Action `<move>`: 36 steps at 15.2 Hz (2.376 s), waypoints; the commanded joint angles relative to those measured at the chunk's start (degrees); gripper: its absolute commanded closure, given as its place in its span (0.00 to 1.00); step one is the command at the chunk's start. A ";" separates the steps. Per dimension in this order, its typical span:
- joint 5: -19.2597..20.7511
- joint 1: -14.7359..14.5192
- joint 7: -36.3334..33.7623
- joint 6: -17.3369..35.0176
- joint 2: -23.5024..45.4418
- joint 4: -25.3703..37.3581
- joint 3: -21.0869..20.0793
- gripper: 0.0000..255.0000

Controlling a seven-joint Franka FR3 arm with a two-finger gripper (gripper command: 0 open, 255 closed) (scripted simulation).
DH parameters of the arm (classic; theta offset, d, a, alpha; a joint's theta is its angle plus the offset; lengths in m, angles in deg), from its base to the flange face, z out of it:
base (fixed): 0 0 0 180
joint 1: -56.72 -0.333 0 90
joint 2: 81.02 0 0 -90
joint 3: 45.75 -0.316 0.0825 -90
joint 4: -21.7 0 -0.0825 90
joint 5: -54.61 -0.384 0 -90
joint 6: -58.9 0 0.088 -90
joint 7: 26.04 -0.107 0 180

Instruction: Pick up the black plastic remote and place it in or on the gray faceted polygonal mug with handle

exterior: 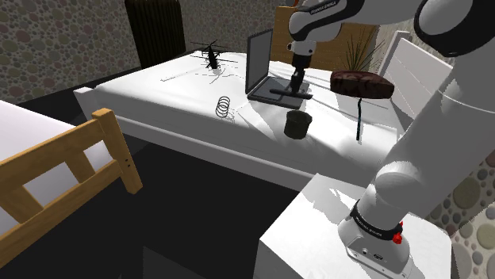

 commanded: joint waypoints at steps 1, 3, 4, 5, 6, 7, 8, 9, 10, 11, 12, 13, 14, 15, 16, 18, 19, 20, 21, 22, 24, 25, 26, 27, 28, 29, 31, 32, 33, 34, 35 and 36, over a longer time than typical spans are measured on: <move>1.99 0.24 -0.77 0.81 -4.91 -5.32 -0.15 1.00; 3.86 0.85 -1.41 1.12 -9.62 -10.04 -0.37 1.00; 4.76 1.26 -1.71 1.16 -11.98 -12.30 -0.51 1.00; 5.43 1.62 -1.91 1.13 -13.78 -13.98 -0.63 1.00; 5.39 1.67 -1.83 1.92 -13.59 -14.60 -0.59 1.00; 5.37 1.68 -1.76 2.71 -13.39 -15.20 -0.51 1.00; 5.34 1.69 -1.69 3.50 -13.18 -15.79 -0.42 1.00; 5.30 1.69 -1.61 4.30 -12.95 -16.37 -0.33 1.00; 5.26 1.69 -1.52 5.10 -12.71 -16.95 -0.24 1.00; 5.22 1.69 -1.43 5.90 -12.46 -17.50 -0.14 1.00; 5.16 1.69 -1.34 6.70 -12.19 -18.05 -0.05 1.00; 5.10 1.68 -1.24 7.51 -11.90 -18.59 0.05 1.00; 5.04 1.67 -1.14 8.32 -11.60 -19.11 0.15 1.00; 4.96 1.66 -1.03 9.13 -11.29 -19.63 0.25 1.00; 4.85 1.64 -0.87 10.28 -10.82 -20.33 0.39 1.00; 4.85 1.64 -0.87 10.28 -10.82 -20.33 0.39 1.00; 4.85 1.64 -0.87 10.28 -10.82 -20.33 0.39 1.00; 4.85 1.64 -0.87 10.28 -10.82 -20.33 0.38 1.00; 4.85 1.64 -0.87 10.28 -10.82 -20.33 0.38 1.00; 4.85 1.64 -0.87 10.28 -10.82 -20.33 0.38 1.00; 4.85 1.64 -0.87 10.28 -10.82 -20.33 0.39 1.00; 4.83 1.63 -0.87 10.31 -10.77 -20.32 0.39 0.00; 4.79 1.60 -0.89 10.33 -10.70 -20.27 0.37 0.00; 4.79 1.61 -0.87 10.34 -10.70 -20.28 0.38 0.00; 4.80 1.61 -0.88 10.35 -10.72 -20.31 0.38 0.00; 4.80 1.61 -0.89 10.36 -10.72 -20.32 0.37 0.00; 5.01 1.68 -1.03 8.25 -11.47 -18.92 0.22 0.00; 5.13 1.70 -1.16 6.24 -12.03 -17.43 0.06 0.00; 5.21 1.70 -1.27 4.24 -12.50 -15.88 -0.09 0.00; 5.25 1.71 -1.33 2.68 -12.81 -14.61 -0.20 0.00; 5.25 1.71 -1.33 2.68 -12.81 -14.61 -0.20 0.00; 5.26 1.71 -1.33 2.68 -12.82 -14.62 -0.21 0.00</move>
